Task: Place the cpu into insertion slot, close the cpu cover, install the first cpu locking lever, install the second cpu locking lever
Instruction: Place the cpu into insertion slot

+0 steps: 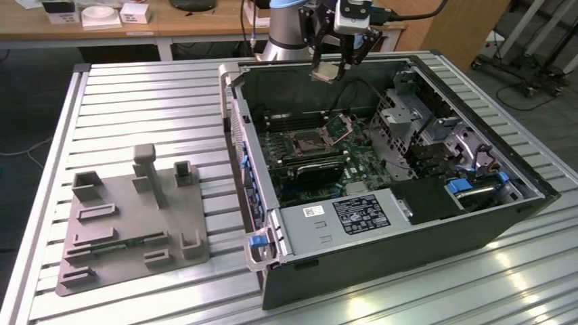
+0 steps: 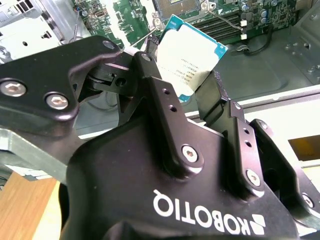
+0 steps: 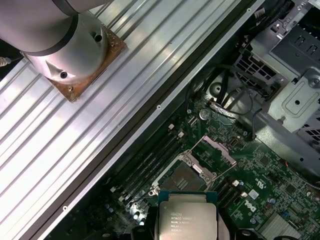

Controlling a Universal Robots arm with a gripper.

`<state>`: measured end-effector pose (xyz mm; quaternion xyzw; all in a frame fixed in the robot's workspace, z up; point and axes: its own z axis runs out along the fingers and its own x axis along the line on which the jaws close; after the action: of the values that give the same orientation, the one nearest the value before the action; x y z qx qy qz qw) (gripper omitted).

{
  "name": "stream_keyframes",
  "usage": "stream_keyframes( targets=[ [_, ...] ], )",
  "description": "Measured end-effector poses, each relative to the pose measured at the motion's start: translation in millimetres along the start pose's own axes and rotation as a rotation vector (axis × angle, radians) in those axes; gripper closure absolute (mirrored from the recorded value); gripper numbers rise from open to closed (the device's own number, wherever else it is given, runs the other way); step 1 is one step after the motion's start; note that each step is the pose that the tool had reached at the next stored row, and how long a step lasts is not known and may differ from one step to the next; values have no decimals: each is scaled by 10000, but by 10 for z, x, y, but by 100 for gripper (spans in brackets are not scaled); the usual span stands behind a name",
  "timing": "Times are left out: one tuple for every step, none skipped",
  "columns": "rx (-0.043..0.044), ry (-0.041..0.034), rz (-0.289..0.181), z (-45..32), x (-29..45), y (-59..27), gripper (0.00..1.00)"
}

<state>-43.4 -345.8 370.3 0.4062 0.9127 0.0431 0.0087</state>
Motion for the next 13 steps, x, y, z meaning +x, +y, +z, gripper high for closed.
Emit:
stream_keyframes(
  targets=[
    [-1,-1,7,0,0,0,46],
    [0,-2,15,0,0,0,46],
    [-1,-2,24,0,0,0,46],
    [0,-3,33,0,1,-1,46],
    [-1,-4,43,0,1,-1,46],
    [-1,-5,53,0,1,-1,46],
    [-1,-6,63,0,1,-1,46],
    [-2,-7,73,0,1,-1,46],
    [-1,-7,81,0,1,-1,46],
    [-1,-8,91,0,1,-1,46],
    [-2,-9,101,0,1,-2,46],
    [-2,-10,110,0,1,-1,46],
    [-3,-10,120,0,1,-1,46]
  ],
)
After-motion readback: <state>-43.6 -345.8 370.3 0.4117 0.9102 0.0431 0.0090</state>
